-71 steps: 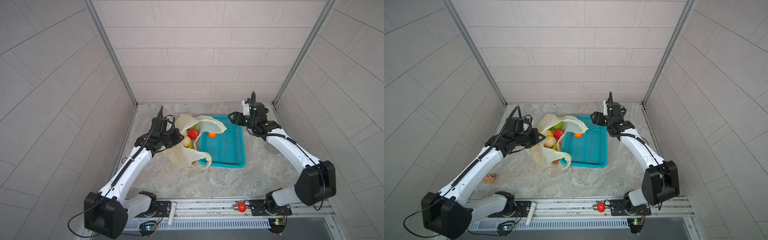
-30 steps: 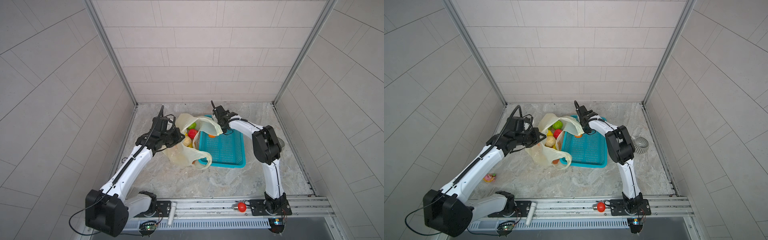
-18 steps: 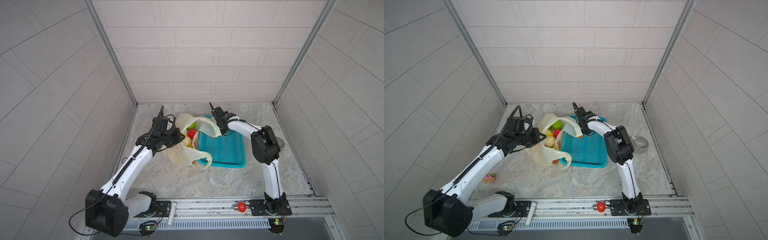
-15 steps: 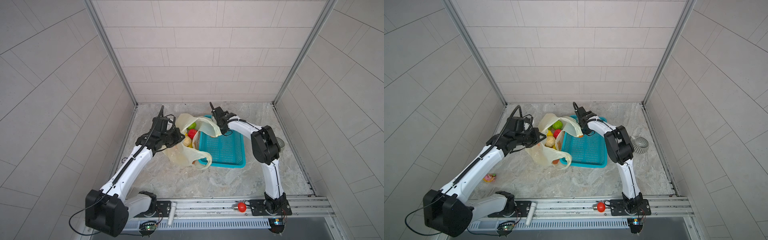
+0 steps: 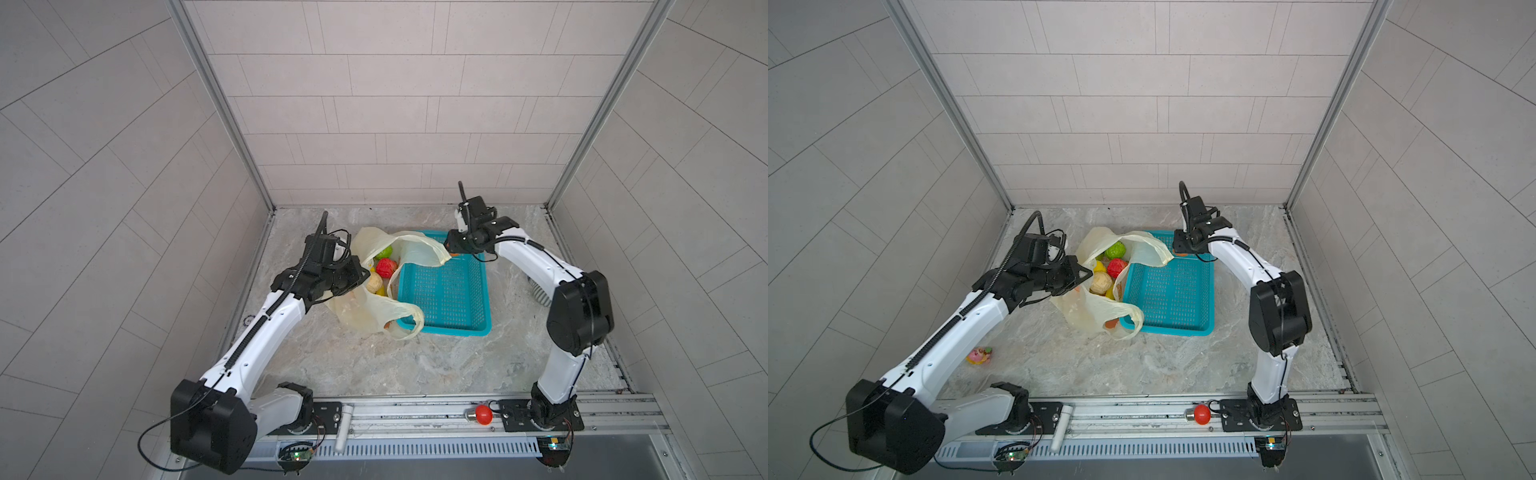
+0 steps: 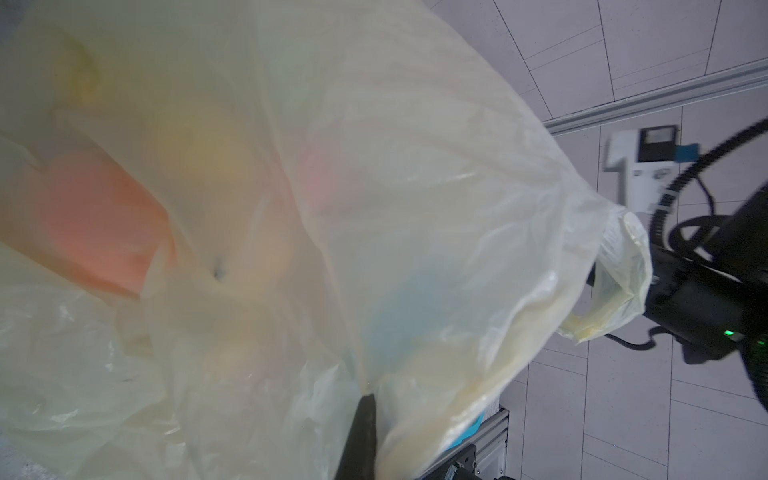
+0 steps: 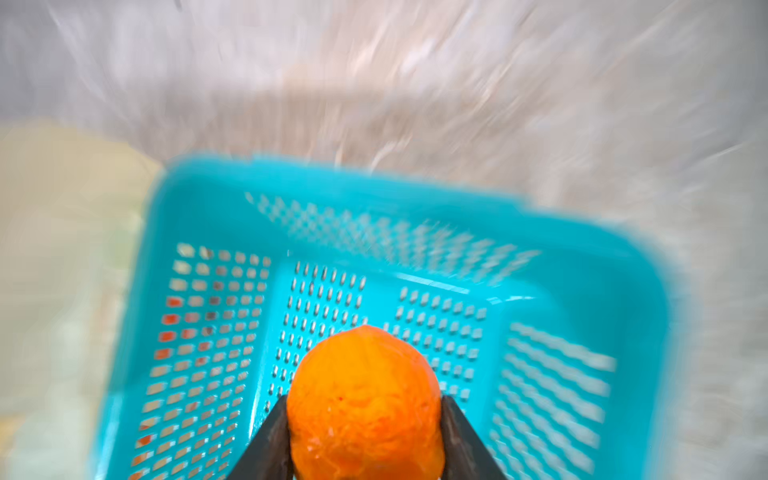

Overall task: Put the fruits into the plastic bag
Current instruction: 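Lower the right gripper onto the orange and grasp it, then carry the orange into the bag mouth and open the right gripper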

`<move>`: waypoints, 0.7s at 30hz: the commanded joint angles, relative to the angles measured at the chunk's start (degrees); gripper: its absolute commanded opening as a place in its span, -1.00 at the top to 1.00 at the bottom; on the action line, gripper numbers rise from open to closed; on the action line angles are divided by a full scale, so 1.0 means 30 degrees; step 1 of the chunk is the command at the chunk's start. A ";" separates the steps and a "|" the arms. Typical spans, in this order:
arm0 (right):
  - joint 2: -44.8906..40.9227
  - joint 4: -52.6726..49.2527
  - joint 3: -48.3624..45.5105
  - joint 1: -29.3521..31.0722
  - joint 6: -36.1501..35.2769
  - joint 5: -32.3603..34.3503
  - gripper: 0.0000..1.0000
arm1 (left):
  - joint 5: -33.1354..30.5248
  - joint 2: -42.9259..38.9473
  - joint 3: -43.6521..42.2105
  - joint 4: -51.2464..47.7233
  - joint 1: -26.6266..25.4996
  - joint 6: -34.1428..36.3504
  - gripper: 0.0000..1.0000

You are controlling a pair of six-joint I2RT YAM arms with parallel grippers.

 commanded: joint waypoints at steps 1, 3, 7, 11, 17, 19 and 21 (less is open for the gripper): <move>-0.2221 0.0238 0.0052 0.0063 -0.1049 0.0248 0.10 | -0.0063 -0.0400 -0.0393 -0.0082 -0.0106 0.0174 1.00; -0.3400 0.0870 -0.0126 0.0407 -0.1344 -0.0249 0.10 | -0.0164 -0.0416 -0.0428 -0.0052 -0.0108 0.0174 1.00; -0.5396 0.2531 -0.0909 0.2794 -0.2862 -0.0581 0.08 | -0.0215 -0.0319 -0.0452 0.0006 -0.0098 0.0174 1.00; -0.6330 0.3276 -0.1367 0.5698 -0.4310 -0.1412 0.06 | -0.0208 -0.0217 -0.0336 0.0034 -0.0105 0.0129 1.00; -0.5218 0.4472 -0.2566 0.8275 -0.3625 -0.3182 0.03 | -0.0208 -0.0341 -0.0332 0.0035 -0.0099 0.0202 1.00; -0.4375 0.5019 -0.2823 0.8588 -0.3334 -0.3262 0.02 | -0.0277 -0.0449 -0.0272 -0.0034 -0.0097 0.0343 1.00; -0.3342 0.5471 -0.2765 0.8628 -0.2939 -0.3113 0.01 | -0.0578 -0.0615 -0.0154 -0.0295 -0.0102 0.0436 1.00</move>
